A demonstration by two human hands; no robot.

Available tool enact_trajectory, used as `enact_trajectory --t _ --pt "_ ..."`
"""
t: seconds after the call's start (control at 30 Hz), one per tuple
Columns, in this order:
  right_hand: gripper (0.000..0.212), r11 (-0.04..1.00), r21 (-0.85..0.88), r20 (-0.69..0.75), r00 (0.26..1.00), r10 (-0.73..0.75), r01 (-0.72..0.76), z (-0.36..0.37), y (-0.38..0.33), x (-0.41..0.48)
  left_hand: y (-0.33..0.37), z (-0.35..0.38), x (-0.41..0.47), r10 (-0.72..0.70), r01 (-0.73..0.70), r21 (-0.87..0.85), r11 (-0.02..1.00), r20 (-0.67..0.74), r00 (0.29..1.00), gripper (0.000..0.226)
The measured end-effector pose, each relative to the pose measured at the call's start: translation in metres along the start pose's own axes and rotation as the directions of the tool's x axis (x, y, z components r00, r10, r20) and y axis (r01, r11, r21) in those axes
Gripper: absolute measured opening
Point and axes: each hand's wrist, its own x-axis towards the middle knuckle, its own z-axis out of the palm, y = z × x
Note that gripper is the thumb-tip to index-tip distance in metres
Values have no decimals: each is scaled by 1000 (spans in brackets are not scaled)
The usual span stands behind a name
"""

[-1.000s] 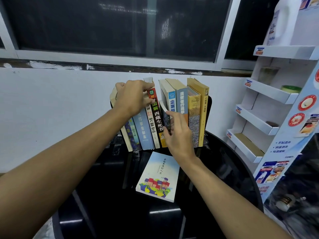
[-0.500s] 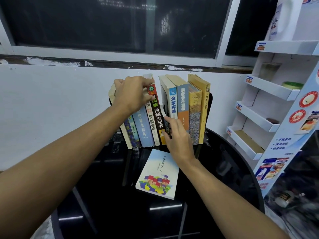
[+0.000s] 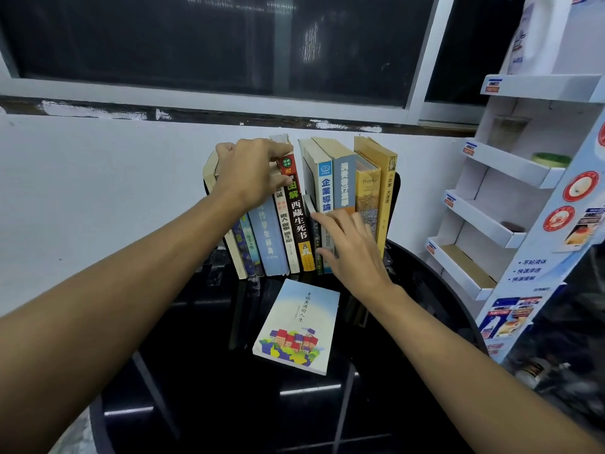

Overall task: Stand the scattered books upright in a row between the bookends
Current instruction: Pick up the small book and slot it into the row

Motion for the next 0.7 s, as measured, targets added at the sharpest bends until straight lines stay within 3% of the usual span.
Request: enact_trajectory --t 0.7 --pt "71 989 -111 -32 995 92 -95 8 -5 6 -5 0 0 26 -26 -51 998 -9 1000 42"
